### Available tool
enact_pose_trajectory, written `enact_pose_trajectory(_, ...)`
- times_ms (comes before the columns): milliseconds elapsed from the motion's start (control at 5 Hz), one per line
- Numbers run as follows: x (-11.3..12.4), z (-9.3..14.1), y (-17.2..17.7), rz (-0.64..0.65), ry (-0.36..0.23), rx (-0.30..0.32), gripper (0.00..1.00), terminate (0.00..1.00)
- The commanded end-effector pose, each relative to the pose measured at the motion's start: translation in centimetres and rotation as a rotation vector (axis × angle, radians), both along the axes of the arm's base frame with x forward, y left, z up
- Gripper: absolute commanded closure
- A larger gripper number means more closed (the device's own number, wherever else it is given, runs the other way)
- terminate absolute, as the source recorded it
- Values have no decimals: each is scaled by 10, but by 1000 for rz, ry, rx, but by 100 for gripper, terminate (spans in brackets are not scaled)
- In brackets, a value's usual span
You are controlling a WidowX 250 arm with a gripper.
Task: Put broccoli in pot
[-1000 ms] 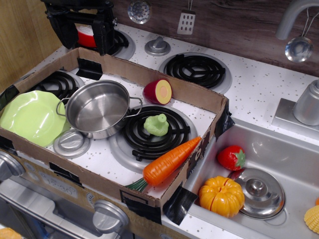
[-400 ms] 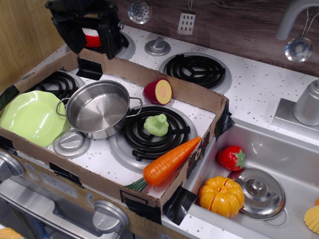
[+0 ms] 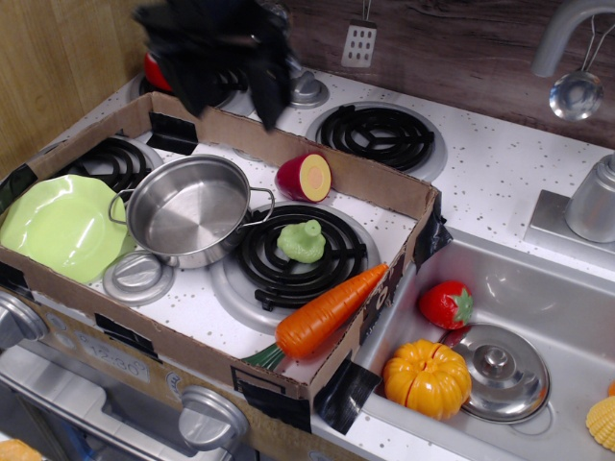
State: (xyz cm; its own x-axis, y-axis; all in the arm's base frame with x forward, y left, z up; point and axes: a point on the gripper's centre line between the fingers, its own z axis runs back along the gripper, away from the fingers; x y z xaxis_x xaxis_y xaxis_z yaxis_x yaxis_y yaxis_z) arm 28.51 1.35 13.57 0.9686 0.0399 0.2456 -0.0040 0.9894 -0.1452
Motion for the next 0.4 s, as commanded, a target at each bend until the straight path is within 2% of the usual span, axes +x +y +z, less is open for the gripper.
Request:
enact_pose_trajectory(0,12,-6,-28,47,-1,-21,0,0)
enact_pose_trajectory(200,15,-17,-33,69,23,-33,0,0)
